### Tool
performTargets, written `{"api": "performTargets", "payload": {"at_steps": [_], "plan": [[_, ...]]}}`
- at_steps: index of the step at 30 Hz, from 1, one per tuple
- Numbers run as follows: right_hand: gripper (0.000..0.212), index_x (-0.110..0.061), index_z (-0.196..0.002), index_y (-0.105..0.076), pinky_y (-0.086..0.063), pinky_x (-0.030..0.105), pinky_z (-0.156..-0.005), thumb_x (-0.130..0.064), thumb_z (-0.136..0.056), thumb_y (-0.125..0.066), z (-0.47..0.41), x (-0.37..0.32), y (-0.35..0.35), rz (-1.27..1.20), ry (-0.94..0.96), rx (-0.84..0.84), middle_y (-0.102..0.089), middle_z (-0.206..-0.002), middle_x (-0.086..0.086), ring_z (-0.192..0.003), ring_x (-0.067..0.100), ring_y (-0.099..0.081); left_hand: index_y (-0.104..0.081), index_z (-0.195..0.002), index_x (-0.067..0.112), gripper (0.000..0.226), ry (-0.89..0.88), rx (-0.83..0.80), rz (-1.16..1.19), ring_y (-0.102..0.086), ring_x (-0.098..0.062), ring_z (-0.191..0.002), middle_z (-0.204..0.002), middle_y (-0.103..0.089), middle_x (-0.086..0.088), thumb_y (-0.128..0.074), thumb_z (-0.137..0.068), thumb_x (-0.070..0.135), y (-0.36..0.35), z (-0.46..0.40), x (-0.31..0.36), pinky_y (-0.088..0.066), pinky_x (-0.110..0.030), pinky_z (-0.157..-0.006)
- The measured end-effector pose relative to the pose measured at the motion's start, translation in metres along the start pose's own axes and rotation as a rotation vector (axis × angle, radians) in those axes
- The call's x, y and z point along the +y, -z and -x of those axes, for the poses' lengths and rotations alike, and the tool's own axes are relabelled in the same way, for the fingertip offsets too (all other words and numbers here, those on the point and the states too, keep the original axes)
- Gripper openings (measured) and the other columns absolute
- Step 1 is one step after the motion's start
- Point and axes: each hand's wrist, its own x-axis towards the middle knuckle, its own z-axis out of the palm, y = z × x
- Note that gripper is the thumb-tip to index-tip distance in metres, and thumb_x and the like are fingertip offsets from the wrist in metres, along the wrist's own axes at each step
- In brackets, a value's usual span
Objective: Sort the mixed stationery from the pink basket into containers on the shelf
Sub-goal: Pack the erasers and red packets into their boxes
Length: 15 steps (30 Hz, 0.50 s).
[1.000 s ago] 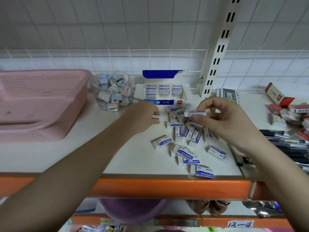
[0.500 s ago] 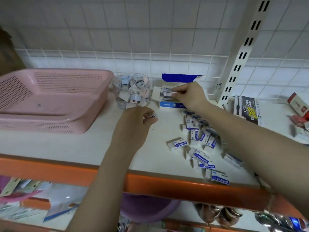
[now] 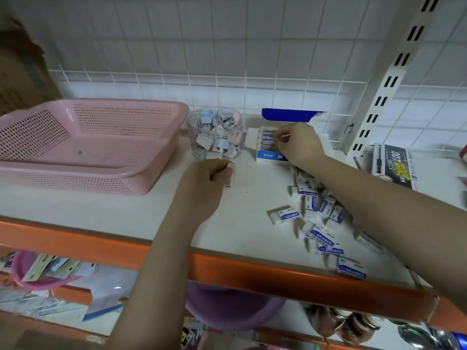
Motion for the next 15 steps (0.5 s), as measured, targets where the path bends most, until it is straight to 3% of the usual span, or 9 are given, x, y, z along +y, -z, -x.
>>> {"api": "performTargets", "payload": {"at_steps": [3, 8, 10, 12, 15], "plan": [[0.02, -0.009, -0.097, -0.072, -0.047, 0.024, -0.079, -0.008, -0.088, -0.054, 0.02, -0.001, 0.022, 0.028, 0.129, -0.027, -0.071, -0.099, 0.004, -0.087, 0.017, -0.061, -0.069, -0.095, 0.009, 0.02, -0.011, 0.015, 0.001, -0.054, -0.015, -0.078, -0.094, -0.069, -0.017, -0.053, -0.095, 0.021, -0.002, -0.003, -0.001, -0.032, -0.007, -0.057], [0.018, -0.013, -0.091, -0.075, -0.048, 0.026, -0.079, -0.022, -0.089, -0.059, 0.06, 0.006, 0.061, 0.181, 0.149, -0.364, -0.073, -0.089, 0.0, -0.082, 0.016, -0.065, -0.07, -0.101, 0.008, 0.021, -0.053, 0.001, -0.016, -0.055, -0.012, -0.081, -0.087, -0.066, -0.003, -0.054, -0.094, 0.019, -0.01, -0.012, 0.0, -0.033, -0.002, -0.063], [0.019, -0.015, -0.097, -0.075, -0.048, 0.03, -0.083, -0.025, -0.089, -0.06, 0.069, 0.009, 0.067, 0.217, 0.163, -0.437, -0.071, -0.096, 0.0, -0.089, 0.018, -0.064, -0.07, -0.099, 0.004, 0.023, -0.103, -0.015, -0.049, -0.054, -0.014, -0.079, -0.088, -0.069, -0.008, -0.053, -0.095, 0.019, -0.013, -0.018, 0.003, -0.033, -0.004, -0.062], [0.028, -0.02, -0.118, -0.066, -0.043, 0.026, -0.089, -0.025, -0.091, -0.058, 0.075, 0.009, 0.068, 0.281, 0.159, -0.485, -0.064, -0.114, 0.0, -0.106, 0.02, -0.058, -0.07, -0.098, 0.001, 0.025, -0.157, -0.042, -0.084, -0.053, -0.015, -0.075, -0.087, -0.069, -0.012, -0.052, -0.095, 0.019, -0.016, -0.024, 0.007, -0.033, -0.006, -0.059], [0.047, -0.024, -0.14, -0.044, -0.034, 0.024, -0.097, -0.02, -0.094, -0.053, 0.078, 0.011, 0.071, 0.315, 0.075, -0.488, -0.05, -0.136, 0.002, -0.124, 0.02, -0.046, -0.069, -0.099, 0.005, 0.024, -0.204, -0.096, -0.115, -0.048, -0.004, -0.061, -0.074, -0.061, 0.0, -0.05, -0.096, 0.02, -0.022, -0.038, 0.014, -0.032, -0.005, -0.053]]}}
